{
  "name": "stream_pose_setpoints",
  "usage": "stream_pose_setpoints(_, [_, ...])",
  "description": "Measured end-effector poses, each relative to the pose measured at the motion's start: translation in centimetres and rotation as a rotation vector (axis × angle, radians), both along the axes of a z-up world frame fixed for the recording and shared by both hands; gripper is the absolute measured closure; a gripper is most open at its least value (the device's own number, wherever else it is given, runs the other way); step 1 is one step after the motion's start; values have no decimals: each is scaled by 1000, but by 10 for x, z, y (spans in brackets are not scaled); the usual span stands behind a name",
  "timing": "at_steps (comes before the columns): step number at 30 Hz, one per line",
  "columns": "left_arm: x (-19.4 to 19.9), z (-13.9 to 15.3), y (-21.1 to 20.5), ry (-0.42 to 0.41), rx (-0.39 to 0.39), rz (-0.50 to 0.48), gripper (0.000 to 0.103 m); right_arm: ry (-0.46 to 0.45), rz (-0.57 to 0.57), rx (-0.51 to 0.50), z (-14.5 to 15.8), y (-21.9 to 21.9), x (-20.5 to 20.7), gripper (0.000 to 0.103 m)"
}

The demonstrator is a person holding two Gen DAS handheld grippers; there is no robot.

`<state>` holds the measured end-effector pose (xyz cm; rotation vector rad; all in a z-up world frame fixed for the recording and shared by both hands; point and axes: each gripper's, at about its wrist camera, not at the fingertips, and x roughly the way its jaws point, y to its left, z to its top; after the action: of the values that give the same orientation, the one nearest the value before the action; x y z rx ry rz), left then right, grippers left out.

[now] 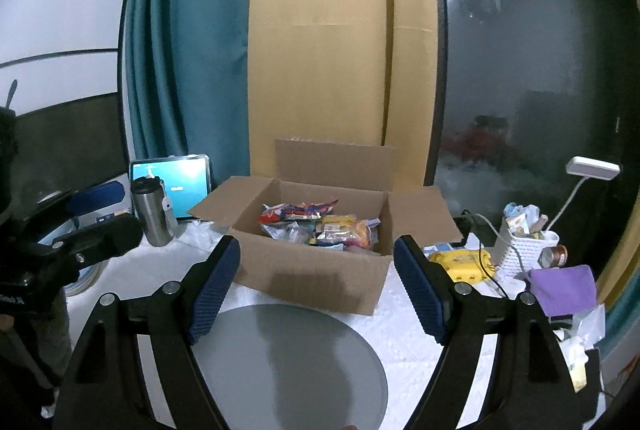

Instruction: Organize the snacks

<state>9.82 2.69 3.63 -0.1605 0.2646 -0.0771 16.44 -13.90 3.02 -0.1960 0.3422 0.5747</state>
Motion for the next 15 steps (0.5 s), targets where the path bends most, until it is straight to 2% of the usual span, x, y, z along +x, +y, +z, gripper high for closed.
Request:
stream_pose_setpoints(6, [-19,-11,-5,-20,12,24,9,-33,-25,15,-4,-14,-23,21])
stream_pose_setpoints(10, [-34,-23,-6,-35,-10,74,9,-54,-46,30,-7,-23,-36,21])
stream_pose_setpoints(15, [-52,-34,-13,-59,16,133,9,-99,-71,37,-12,-33,-54,21])
